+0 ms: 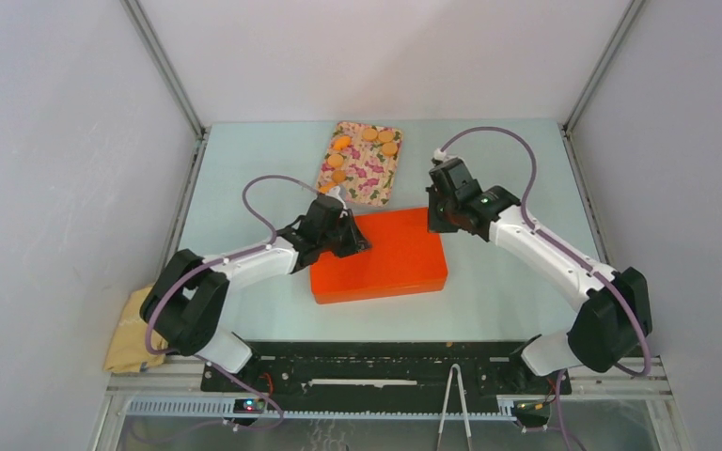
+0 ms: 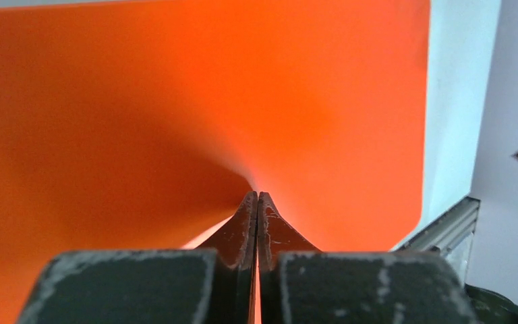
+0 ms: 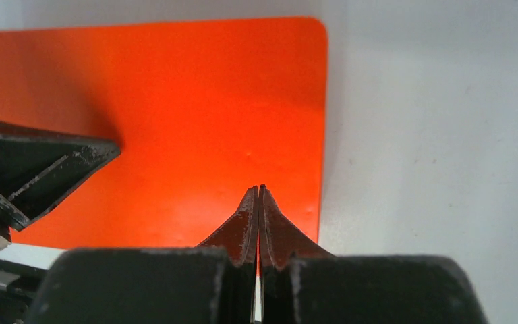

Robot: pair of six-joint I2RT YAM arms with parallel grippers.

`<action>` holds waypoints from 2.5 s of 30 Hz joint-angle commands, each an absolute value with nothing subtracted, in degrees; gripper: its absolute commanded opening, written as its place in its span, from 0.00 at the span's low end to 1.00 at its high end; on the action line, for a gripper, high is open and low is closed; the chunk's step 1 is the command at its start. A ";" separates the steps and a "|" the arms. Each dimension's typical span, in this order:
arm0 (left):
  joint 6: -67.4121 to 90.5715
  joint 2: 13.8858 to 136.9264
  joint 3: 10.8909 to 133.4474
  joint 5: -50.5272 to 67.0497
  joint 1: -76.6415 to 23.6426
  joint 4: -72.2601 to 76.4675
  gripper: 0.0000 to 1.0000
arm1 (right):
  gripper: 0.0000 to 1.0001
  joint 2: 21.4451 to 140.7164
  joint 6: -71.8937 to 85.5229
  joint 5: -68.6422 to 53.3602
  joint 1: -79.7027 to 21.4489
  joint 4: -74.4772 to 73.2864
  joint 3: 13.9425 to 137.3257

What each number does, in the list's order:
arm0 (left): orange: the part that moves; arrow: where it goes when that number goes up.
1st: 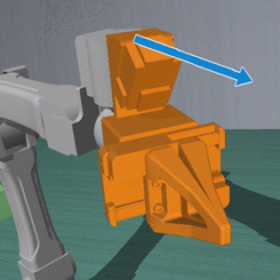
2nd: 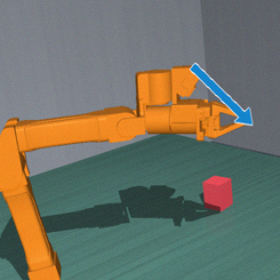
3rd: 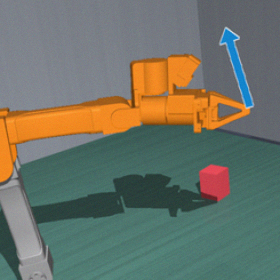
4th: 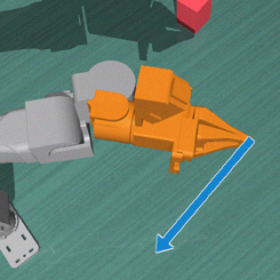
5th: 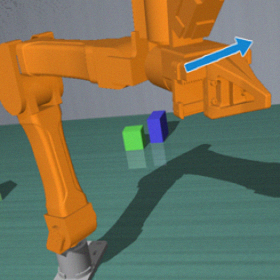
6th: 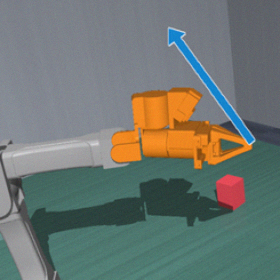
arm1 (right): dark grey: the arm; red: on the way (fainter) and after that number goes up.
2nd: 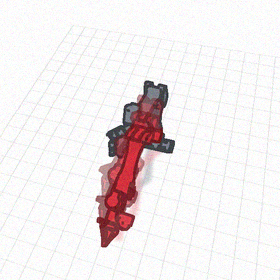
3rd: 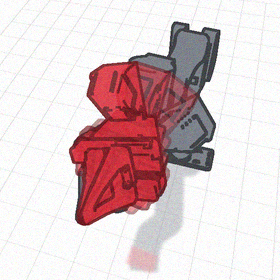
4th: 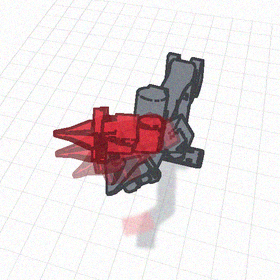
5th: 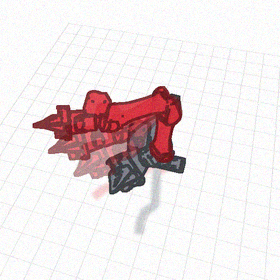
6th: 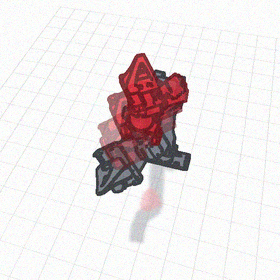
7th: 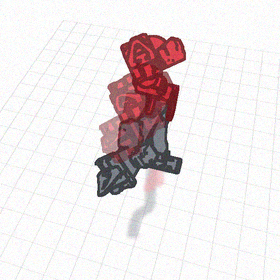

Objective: Pack the cookies

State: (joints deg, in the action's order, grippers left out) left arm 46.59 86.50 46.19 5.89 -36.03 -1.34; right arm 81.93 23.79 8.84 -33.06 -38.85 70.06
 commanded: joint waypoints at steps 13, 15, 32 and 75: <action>43.69 91.08 45.52 9.40 -36.33 -9.66 0.00 | 0.00 90.31 30.90 1.69 -38.66 -40.78 57.76; 43.64 91.36 46.10 9.64 -36.35 -9.83 0.00 | 0.00 88.81 30.55 2.20 -38.21 -40.82 59.64; 43.42 91.58 46.31 9.84 -36.34 -9.84 0.00 | 0.00 100.07 22.54 5.67 -26.94 -40.29 82.67; 34.04 58.99 54.54 -27.95 -36.54 -25.38 0.24 | 0.00 85.15 21.81 20.04 -29.09 -35.54 72.28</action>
State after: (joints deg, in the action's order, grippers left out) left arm 35.22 59.81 54.30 -25.19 -36.40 -25.04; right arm 85.89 22.46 17.67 -29.34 -35.86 72.79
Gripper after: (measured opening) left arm 0.243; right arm 0.022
